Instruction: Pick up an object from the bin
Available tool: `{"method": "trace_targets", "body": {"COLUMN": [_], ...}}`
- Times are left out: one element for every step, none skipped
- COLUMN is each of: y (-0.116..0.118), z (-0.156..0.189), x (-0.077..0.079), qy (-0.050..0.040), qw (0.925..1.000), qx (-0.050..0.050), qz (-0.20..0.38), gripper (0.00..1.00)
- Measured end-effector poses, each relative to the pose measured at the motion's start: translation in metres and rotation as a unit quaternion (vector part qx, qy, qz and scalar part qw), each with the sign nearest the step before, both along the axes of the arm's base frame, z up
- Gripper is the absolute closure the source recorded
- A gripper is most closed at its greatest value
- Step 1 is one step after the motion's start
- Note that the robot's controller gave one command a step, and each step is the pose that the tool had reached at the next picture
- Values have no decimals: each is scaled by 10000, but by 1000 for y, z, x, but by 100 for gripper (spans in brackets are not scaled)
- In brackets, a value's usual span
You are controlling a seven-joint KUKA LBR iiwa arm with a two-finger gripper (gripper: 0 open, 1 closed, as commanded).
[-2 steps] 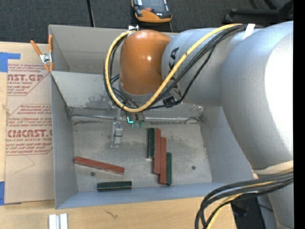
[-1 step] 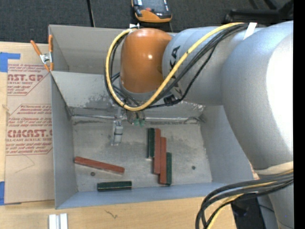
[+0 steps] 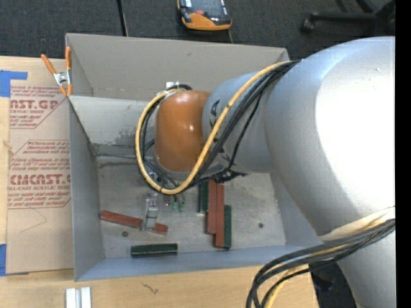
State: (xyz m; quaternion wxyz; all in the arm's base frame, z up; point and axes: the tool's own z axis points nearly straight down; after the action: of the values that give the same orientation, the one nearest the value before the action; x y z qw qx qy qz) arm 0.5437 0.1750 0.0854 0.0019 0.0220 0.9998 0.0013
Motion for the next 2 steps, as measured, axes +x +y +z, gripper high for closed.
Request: {"method": "trace_targets", "body": {"y": [11, 49], "z": [-11, 7], "x": [-20, -20], "qy": [24, 17], "qw": [9966, 10000], "qx": [-10, -13], "qz": [-822, -23], "gripper": [0, 0]}}
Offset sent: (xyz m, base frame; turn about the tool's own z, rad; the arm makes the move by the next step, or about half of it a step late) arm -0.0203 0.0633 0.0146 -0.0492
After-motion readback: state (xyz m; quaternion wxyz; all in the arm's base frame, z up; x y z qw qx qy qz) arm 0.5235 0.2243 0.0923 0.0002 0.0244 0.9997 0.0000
